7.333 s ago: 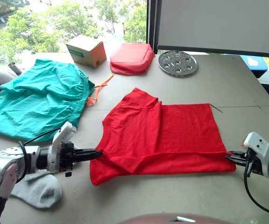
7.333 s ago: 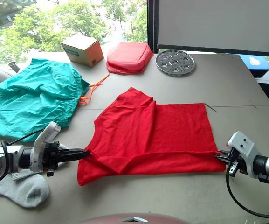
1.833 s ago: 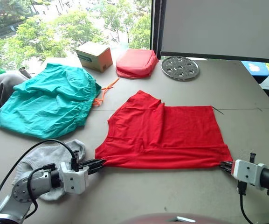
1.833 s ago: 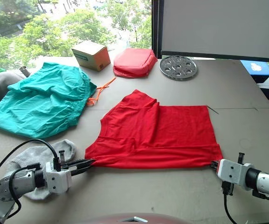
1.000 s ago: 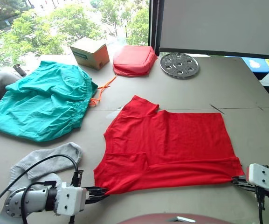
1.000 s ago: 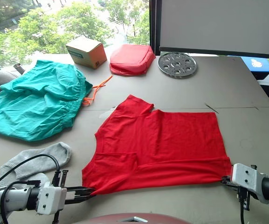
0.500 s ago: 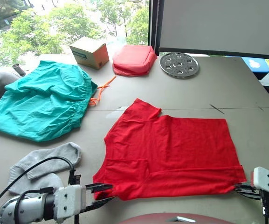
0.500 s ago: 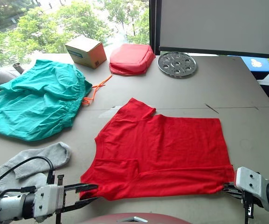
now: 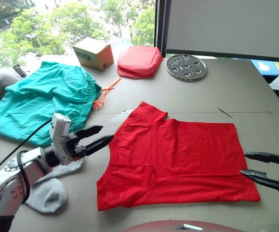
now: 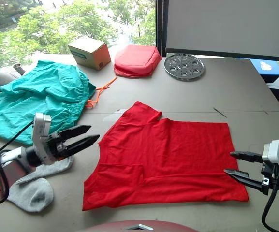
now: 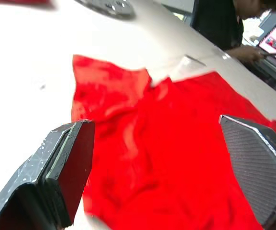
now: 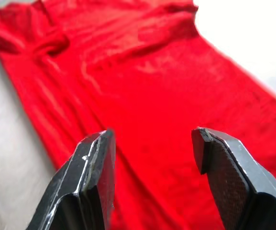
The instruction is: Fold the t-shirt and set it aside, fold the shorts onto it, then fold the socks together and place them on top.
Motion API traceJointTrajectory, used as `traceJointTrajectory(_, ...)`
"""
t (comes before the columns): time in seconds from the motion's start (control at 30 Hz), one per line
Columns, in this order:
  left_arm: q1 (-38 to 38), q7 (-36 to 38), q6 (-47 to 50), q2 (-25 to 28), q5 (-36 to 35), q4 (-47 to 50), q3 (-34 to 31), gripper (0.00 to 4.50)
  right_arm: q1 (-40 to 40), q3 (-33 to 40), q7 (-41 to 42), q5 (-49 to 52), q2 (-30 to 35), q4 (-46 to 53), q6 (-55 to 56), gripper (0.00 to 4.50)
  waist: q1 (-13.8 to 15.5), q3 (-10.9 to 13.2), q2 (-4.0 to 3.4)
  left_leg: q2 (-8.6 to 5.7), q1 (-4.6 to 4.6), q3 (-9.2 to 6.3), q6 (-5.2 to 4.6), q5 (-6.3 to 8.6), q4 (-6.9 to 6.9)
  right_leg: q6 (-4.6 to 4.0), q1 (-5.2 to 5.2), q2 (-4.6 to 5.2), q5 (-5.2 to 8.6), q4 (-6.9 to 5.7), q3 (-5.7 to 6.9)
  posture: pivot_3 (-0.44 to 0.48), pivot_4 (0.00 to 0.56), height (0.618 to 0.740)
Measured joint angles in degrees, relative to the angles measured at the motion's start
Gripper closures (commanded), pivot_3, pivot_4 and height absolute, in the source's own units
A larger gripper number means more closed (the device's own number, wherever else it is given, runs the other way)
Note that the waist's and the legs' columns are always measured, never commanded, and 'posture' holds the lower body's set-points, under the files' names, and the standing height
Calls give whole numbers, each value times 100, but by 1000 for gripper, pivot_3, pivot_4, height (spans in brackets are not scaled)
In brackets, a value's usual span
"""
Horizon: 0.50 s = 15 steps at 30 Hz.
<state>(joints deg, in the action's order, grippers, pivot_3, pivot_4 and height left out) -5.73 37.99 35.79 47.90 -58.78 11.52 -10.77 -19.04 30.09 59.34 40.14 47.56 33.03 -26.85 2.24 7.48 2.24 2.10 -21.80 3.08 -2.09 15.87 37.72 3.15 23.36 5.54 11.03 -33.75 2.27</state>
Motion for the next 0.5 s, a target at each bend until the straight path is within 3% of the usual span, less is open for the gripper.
traceJointTrajectory(0.1, -843, -169, 267, -304, 512, -557, 580, 61, 574, -552, -471, 28, -274, 44, -122, 1782, -2, 7, 9, -20, 0, -14, 5, -4, 3, -15, -24, -21, -7, -7, -6, 0, 150, 739)
traceJointTrajectory(0.23, -2541, -326, 390, -959, 1761, -2186, 1421, 61, 1368, -1419, -1139, -268, -657, 63, -163, 1782, 31, 18, 6, -10, -13, -56, 26, -20, 10, -15, -35, -55, -7, -2, 0, 0, 150, 739)
traceJointTrajectory(0.5, -3760, 134, 615, -1686, 2636, -4007, 1630, 61, 1394, -1869, -1729, -822, -935, 62, -103, 1782, -10, 16, 8, -5, -13, -55, 24, -18, 19, -13, -40, -60, -6, -6, -4, 0, 150, 739)
